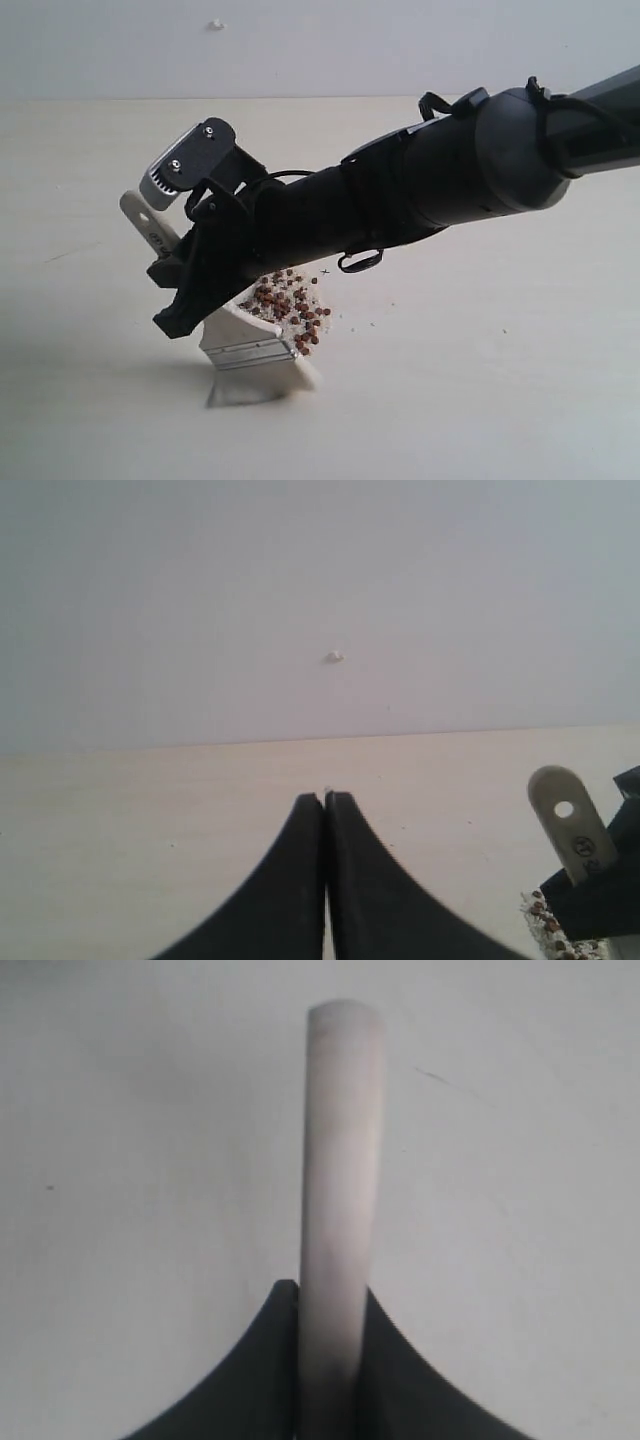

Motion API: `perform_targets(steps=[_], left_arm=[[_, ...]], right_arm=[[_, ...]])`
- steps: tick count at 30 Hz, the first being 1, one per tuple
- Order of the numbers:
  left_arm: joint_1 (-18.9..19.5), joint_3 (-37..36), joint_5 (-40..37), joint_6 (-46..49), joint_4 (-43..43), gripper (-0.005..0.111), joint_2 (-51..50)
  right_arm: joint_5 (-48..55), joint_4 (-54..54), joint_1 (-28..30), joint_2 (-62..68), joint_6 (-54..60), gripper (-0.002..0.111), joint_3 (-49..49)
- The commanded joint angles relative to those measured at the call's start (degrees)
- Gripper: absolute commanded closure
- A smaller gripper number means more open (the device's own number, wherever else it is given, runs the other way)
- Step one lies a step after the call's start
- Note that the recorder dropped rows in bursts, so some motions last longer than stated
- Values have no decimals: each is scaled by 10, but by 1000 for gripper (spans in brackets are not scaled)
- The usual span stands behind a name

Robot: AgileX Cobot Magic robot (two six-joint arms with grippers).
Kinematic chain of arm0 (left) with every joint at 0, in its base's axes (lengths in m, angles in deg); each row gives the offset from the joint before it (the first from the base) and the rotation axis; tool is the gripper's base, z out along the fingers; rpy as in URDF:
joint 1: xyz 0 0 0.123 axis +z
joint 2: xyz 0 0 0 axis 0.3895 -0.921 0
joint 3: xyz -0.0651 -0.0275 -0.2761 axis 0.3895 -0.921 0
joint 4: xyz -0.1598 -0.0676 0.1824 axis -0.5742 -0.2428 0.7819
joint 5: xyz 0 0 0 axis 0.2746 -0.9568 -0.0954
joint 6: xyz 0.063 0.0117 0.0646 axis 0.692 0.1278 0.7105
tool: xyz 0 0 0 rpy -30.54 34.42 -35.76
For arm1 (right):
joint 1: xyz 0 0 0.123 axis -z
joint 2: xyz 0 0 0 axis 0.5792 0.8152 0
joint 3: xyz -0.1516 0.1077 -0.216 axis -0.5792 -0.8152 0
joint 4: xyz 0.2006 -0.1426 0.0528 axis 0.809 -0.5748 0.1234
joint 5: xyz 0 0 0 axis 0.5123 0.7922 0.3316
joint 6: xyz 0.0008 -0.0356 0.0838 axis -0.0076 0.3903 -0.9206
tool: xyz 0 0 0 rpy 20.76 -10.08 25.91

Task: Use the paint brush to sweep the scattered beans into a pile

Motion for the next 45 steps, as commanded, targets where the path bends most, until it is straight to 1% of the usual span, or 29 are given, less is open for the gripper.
perform_targets(steps=[1,12,15,21,24,26,27,30,32,34,35,37,38,39,40,41,42,43,44,45], left_arm=[[-3,-2,0,-1,-2,107,2],[-3,-2,0,0,-2,107,2],[-3,-2,0,0,-2,107,2],[-3,-2,0,0,-2,107,2],[-3,-2,0,0,-2,107,2],[-3,-2,0,0,-2,107,2],[-3,-2,0,0,-2,107,2],[-3,-2,0,0,-2,107,2],[-3,-2,0,0,-2,107,2],[-3,-2,0,0,-2,107,2],[-3,-2,0,0,-2,107,2],[-3,-2,0,0,-2,107,2],[-3,-2,0,0,-2,107,2],[-3,-2,0,0,-2,107,2],[-3,-2,0,0,-2,107,2],[-3,-2,0,0,-2,107,2],[-3,-2,0,0,-2,107,2],[-3,-2,0,0,-2,107,2],[-3,-2,0,0,-2,107,2],[-3,-2,0,0,-2,107,2]], right_arm=[[-82,-14,6,7,16,108,5],[-93,-14,16,26,15,108,47],[-91,-14,16,9,12,108,47],[-91,-14,16,-59,-29,108,47],[-88,-14,15,-102,-65,108,47],[-68,-14,15,-127,-96,108,47],[-64,-14,13,-133,-125,108,47],[-69,-14,12,-133,-162,108,47],[-67,-14,12,-132,-210,108,47],[-86,-14,10,-132,-250,108,53],[-142,-14,-2,-134,-274,108,68],[-262,-14,-34,-139,-276,108,99],[-362,-14,-65,-142,-275,108,122],[-419,-14,-84,-142,-275,108,134],[-536,-67,-127,-142,-306,108,150],[-596,-113,-150,-142,-346,108,150],[-693,-183,-189,-142,-433,108,145],[-736,-206,-208,-142,-489,108,140],[-784,-247,-234,-140,-582,108,129],[-798,-296,-250,-138,-621,108,114]])
